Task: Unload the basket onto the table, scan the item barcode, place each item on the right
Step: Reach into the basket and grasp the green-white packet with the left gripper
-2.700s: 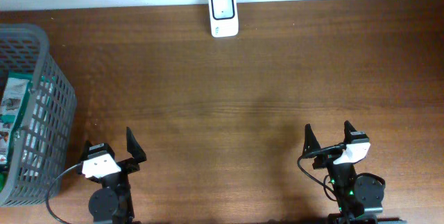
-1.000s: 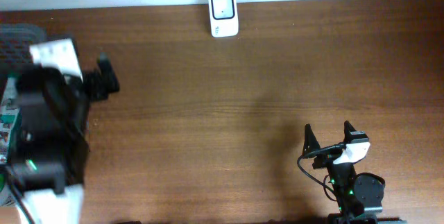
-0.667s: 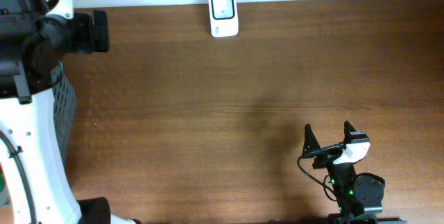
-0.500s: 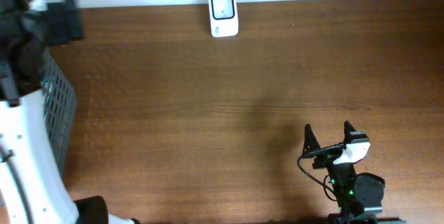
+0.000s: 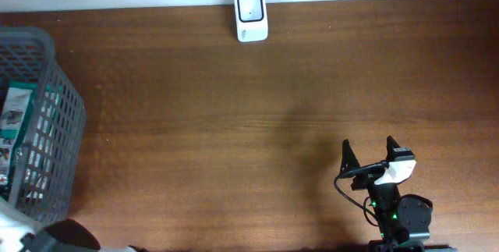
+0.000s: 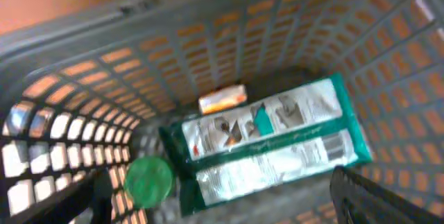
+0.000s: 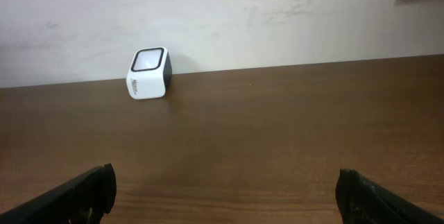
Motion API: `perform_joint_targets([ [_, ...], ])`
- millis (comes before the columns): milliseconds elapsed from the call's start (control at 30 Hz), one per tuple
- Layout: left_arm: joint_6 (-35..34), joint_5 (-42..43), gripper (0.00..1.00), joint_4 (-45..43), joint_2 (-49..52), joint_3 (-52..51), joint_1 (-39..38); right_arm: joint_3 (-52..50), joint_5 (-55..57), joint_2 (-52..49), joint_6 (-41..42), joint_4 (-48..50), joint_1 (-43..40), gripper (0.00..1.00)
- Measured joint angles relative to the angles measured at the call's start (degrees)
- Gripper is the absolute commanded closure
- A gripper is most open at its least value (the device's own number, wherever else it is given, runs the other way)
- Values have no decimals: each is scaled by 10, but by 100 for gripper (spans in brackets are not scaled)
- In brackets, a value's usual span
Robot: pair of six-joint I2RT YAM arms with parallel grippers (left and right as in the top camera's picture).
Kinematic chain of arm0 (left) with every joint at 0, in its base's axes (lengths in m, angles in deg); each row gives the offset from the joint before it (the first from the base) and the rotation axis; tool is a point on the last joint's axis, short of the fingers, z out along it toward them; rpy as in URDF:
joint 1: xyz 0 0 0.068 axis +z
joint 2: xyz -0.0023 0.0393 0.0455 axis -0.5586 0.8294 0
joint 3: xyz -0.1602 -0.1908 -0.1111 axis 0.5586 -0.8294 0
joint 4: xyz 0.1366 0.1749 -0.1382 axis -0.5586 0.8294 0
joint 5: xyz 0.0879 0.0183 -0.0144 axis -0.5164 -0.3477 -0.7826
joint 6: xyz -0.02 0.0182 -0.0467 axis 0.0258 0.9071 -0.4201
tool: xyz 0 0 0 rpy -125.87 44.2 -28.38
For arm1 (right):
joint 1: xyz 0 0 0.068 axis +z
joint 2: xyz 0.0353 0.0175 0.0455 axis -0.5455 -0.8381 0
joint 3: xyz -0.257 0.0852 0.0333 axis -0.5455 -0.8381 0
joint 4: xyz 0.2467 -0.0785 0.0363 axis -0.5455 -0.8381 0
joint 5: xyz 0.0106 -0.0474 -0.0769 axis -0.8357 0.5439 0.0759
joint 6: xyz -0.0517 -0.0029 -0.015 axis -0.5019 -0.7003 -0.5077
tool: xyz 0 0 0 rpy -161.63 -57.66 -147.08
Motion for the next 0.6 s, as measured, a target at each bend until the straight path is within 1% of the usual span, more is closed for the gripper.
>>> perform_joint_targets([
  [67,52,38,1,-73,0,-61,11,0,0,0,0,0,0,2],
  [133,125,103,1,-159,3,-139,16,0,0,0,1,0,0,2],
  [233,179,132,2,-221,18,-193,15,0,0,0,0,0,0,2],
  [333,222,151,3,-232,62,-214,15,0,0,0,0,0,0,2],
  [433,268,208,3,-224,112,-218,15,0,0,0,0,0,0,2],
  [533,294,243,7,-216,140,-220,15,0,0,0,0,0,0,2],
  [600,320,259,7,-206,143,-220,15,0,0,0,0,0,0,2],
])
